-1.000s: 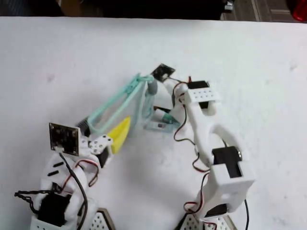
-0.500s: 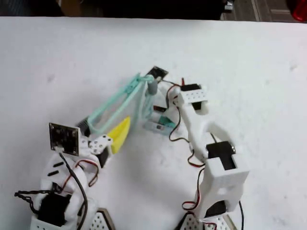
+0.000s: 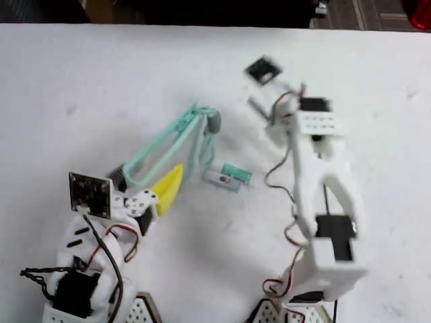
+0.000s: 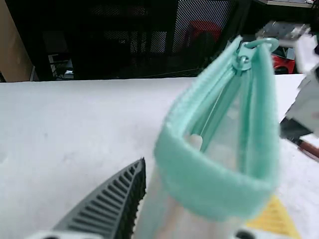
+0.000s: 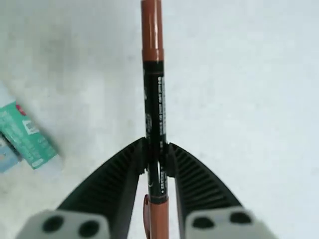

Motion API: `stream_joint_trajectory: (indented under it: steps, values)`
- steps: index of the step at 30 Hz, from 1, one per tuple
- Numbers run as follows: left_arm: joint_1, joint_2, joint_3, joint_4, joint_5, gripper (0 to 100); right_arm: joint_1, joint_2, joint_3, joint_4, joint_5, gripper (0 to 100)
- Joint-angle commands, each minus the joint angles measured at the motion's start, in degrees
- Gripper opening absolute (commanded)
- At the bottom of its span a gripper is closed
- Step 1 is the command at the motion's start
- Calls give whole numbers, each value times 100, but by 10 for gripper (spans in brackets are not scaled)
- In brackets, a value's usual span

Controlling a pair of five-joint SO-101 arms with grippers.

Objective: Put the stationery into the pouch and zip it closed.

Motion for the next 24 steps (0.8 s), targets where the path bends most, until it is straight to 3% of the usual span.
stream_joint_trajectory:
  steps: [1,8,13,20,24]
  values:
    - [-31,13,-26,-105,70,286,224,-1191,-580,259,-642,16]
    - [-31,13,-26,-97,70,286,-145,-3055,-615,303,-2338,16]
    - [-31,13,-26,-97,70,286,-910,-4092,-607,321,-3349,16]
    - [-22,13,-26,-97,70,286,-2897,-5086,-607,338,-3508,16]
    - [-22,13,-26,-97,70,286,-3116,-5508,-484,453,-3552,16]
